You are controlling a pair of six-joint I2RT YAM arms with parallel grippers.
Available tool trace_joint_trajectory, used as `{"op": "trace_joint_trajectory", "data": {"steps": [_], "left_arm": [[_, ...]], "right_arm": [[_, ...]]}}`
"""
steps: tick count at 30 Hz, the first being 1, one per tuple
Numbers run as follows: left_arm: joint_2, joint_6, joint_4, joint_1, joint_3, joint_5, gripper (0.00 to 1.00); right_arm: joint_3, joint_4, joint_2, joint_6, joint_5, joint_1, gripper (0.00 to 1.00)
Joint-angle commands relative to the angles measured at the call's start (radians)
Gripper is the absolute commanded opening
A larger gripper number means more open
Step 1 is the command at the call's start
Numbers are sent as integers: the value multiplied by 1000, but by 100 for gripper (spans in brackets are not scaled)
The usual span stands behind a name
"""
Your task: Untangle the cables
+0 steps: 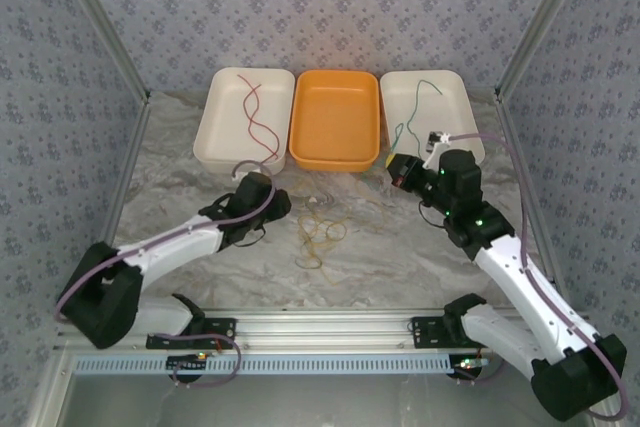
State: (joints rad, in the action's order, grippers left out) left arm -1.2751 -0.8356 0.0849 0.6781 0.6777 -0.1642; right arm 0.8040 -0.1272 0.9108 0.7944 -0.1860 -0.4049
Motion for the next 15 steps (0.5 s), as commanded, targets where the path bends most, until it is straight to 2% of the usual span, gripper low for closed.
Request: {"op": "trace_joint_trajectory", "data": {"steps": [1,3,6,9,15], "left_arm": [[117,93,-71,61,56,62,62],[149,137,-153,99,58,139,68],[126,170,-230,148,91,249,70],[63,189,-237,208,137,246,70],[-25,195,-323,267,156,229,70]], "right_arm": [[58,27,28,-40,-106,-13,0],[77,25,46,-40,-134,-20,0],[103,15,74,-33,-156,-41,0],[112,16,82,-25,-159,-66,0],[144,-29,84,-34,-177,-98,0]]}}
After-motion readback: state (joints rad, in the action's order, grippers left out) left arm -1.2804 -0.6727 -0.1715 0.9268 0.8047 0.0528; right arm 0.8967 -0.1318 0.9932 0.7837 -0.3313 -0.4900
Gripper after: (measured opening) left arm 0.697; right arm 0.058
